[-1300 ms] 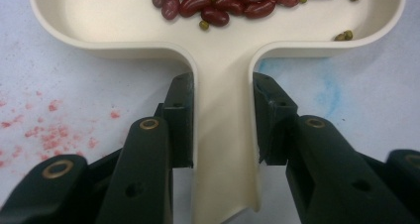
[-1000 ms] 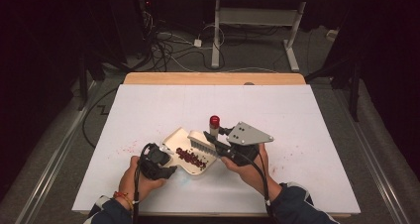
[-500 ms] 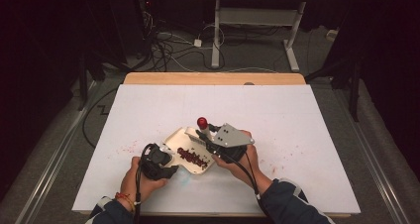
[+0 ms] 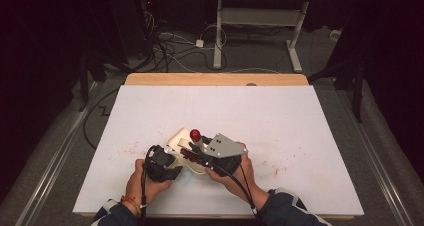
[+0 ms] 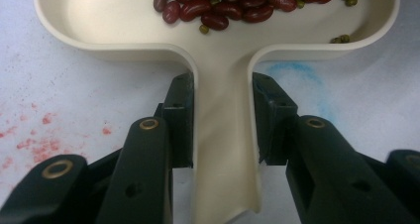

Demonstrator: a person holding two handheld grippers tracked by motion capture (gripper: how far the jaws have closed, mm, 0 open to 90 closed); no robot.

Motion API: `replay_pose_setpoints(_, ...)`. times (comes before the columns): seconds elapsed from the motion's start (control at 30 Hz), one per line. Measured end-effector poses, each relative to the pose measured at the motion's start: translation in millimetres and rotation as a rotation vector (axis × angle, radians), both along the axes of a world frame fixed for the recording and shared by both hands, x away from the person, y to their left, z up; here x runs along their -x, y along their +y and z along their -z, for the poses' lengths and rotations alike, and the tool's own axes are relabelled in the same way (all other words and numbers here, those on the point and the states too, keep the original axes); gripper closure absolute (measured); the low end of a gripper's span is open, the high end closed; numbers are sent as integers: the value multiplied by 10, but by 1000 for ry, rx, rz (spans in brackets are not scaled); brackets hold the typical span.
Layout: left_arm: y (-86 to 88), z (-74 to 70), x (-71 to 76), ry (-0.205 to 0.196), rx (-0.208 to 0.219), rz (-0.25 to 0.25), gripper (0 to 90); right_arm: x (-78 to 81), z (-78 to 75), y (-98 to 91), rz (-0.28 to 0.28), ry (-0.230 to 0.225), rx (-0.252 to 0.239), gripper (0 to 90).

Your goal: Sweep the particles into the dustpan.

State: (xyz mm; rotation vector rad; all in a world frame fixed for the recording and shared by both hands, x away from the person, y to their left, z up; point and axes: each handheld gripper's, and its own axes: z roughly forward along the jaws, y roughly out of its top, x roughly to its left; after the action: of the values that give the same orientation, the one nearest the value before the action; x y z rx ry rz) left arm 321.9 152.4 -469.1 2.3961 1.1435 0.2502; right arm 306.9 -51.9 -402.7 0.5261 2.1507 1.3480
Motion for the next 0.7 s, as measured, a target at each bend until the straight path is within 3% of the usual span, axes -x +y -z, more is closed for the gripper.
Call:
replay_pose_setpoints(0.4, 3, 9, -12, -12, 11, -24, 639, 66, -30, 3, 26, 21, -31, 697)
replay_pose_setpoints(0.7, 52, 19, -19, -19, 12, -21, 640, -24, -176, -286, 50, 28, -115, 697)
